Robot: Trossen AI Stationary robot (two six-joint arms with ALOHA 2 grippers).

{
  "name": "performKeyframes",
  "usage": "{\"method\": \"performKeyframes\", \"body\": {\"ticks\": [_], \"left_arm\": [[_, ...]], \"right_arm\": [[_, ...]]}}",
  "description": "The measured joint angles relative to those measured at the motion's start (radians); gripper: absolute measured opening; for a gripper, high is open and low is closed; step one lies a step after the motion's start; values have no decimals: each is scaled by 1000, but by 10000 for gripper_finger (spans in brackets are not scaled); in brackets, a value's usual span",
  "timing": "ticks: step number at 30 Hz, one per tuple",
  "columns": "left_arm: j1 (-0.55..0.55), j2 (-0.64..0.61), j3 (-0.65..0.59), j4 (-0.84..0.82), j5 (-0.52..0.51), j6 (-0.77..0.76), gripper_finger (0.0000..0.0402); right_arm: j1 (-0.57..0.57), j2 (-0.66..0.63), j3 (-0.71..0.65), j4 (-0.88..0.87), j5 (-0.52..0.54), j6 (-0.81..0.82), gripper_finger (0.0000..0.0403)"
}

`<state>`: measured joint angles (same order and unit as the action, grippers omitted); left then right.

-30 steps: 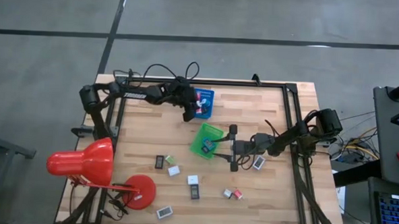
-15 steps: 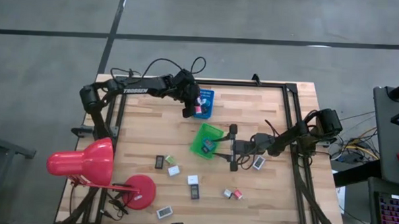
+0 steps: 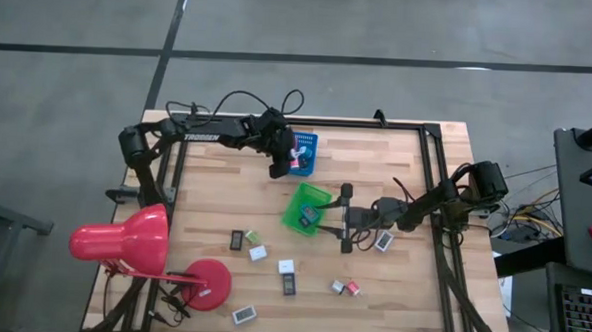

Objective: Pick & Place Office items
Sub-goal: Put the small purple charger adapter into the blue bin

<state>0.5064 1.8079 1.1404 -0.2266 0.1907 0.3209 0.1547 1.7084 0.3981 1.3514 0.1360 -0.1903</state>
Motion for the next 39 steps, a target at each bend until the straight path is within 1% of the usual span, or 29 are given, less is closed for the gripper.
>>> {"method": "performKeyframes", "body": {"ticks": [8, 21, 27, 28, 33, 36, 39], "left_arm": [[-1, 63, 0, 23, 26, -11, 125], [-1, 65, 0, 31, 26, -9, 125], [-1, 90, 0, 31, 27, -12, 125], [-1, 95, 0, 32, 28, -16, 127], [-1, 112, 1, 38, 30, -22, 175], [-4, 108, 0, 33, 30, -21, 183], [-11, 94, 0, 33, 31, -9, 183]], "right_arm": [[0, 0, 0, 0, 3, 0, 231], [0, 0, 0, 0, 9, -4, 231], [0, 0, 0, -1, 24, -3, 231], [0, 0, 0, -1, 24, -3, 231], [0, 0, 0, -1, 24, -3, 231], [0, 0, 0, -1, 24, -3, 231], [0, 0, 0, -2, 24, -2, 231]]}}
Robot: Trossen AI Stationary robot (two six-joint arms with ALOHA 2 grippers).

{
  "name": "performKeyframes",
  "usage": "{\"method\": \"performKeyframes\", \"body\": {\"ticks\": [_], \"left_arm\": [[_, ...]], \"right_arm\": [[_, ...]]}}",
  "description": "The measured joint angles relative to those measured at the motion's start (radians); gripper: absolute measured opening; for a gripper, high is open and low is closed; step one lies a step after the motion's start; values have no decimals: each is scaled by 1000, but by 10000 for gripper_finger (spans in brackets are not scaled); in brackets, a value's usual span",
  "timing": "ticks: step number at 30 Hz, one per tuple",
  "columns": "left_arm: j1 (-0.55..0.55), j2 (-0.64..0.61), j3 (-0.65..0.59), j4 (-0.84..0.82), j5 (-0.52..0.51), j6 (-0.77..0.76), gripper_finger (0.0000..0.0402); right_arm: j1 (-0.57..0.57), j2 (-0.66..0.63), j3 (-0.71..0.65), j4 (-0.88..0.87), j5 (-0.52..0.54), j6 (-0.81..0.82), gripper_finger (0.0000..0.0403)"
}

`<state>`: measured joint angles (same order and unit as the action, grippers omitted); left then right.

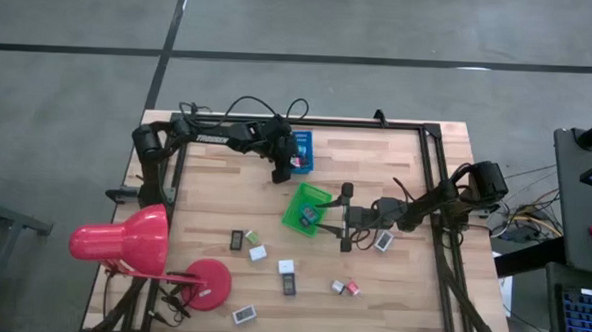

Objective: Pick & Place Office items
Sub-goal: Put the small purple charger adapter into the blue bin, then put the right big white charger adapter into the blue bin

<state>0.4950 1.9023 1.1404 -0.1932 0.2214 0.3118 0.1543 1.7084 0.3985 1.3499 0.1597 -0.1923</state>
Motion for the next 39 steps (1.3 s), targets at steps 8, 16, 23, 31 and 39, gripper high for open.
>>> {"method": "performKeyframes", "body": {"ticks": [8, 16, 23, 31, 39], "left_arm": [[-16, -7, 10, 4, 3, 27, 184], [-19, -10, 52, -1, 3, 36, 186], [-29, -58, 65, -2, 3, 76, 187], [-41, -193, -41, 80, 50, 76, 187], [-47, -371, -238, 242, 163, 64, 188]], "right_arm": [[0, 0, 0, -6, 0, 2, 231], [0, 0, 0, -7, 0, 2, 231], [0, 0, 0, -8, 0, 2, 231], [0, 0, -3, -10, -1, 3, 231], [0, 0, -3, -10, -2, 3, 231]]}}
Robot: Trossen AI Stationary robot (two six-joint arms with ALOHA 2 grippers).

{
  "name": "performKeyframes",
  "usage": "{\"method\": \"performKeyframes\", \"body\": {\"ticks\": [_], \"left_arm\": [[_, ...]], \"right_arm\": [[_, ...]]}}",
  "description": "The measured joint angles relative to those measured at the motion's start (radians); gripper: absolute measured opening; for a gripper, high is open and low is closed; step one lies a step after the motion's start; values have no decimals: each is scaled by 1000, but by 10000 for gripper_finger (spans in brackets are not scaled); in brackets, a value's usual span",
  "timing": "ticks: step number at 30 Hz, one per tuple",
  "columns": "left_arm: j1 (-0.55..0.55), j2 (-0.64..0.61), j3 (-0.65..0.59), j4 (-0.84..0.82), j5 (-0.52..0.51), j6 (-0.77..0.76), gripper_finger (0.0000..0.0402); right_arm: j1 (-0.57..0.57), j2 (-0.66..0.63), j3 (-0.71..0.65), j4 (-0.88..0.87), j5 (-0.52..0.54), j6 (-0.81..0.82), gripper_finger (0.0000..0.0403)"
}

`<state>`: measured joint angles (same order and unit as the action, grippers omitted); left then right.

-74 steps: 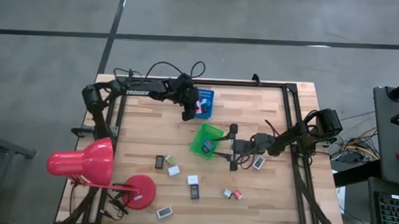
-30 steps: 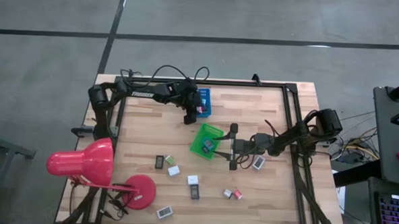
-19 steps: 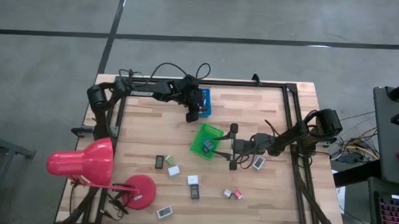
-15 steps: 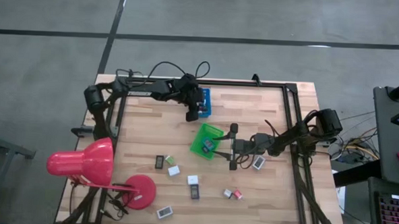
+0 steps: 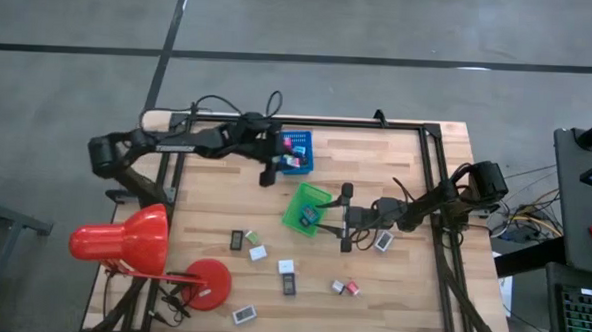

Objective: Pick & Place Office items
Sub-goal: Put the right big white charger adapter into the blue bin

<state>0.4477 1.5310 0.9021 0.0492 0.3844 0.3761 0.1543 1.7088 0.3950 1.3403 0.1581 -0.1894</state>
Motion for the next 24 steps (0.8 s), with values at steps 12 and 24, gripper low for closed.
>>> {"method": "performKeyframes", "body": {"ticks": [12, 24], "left_arm": [[-19, -450, -464, 413, 51, -127, 188], [-70, -821, -754, 429, 46, -237, 188]], "right_arm": [[0, 0, 0, 0, 0, 6, 231], [0, 0, 0, -1, -3, 33, 231]]}}
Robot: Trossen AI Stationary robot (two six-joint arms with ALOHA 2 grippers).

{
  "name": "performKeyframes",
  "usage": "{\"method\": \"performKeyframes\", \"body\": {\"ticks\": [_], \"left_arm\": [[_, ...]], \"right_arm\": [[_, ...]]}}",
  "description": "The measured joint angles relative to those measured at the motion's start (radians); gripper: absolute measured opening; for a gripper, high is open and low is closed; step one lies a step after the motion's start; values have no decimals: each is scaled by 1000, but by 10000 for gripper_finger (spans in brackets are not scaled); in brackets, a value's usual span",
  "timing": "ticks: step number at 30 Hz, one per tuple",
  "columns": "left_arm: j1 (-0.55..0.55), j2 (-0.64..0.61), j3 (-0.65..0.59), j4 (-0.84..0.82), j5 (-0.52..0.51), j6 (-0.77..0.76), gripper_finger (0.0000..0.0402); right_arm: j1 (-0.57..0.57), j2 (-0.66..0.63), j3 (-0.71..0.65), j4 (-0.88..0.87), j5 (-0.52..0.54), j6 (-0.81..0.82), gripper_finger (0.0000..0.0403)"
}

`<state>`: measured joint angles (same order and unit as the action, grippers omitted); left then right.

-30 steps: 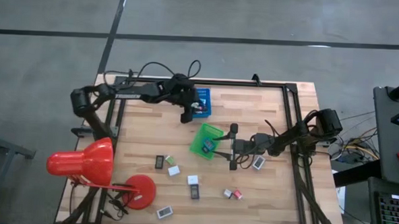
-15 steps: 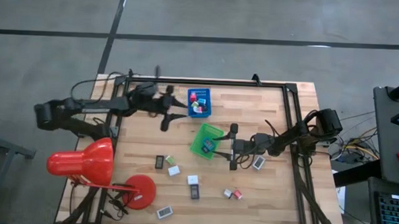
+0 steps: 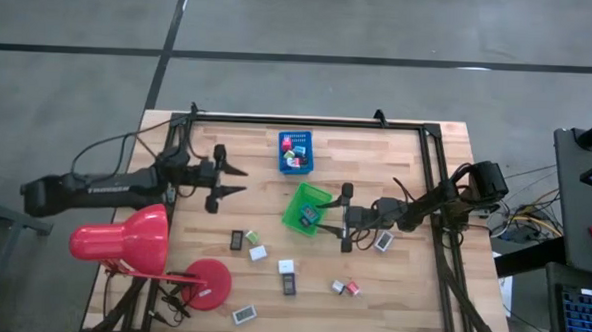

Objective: Pick & Place Office items
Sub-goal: Put the right big white charger adapter into the blue bin

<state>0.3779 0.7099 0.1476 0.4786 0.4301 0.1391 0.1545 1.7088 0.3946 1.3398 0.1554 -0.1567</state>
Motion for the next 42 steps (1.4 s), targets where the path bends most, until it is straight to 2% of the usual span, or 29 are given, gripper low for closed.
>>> {"method": "performKeyframes", "body": {"ticks": [9, 16, 42], "left_arm": [[-70, -120, -100, -1, -3, -17, 185], [-76, -123, -104, -5, -2, -2, 185], [-76, -120, -104, -8, -2, -7, 185]], "right_arm": [[3, 0, -12, -11, -127, 72, 231], [22, -20, -12, -125, -130, 120, 231], [41, -53, -3, -154, -130, 141, 231]]}}
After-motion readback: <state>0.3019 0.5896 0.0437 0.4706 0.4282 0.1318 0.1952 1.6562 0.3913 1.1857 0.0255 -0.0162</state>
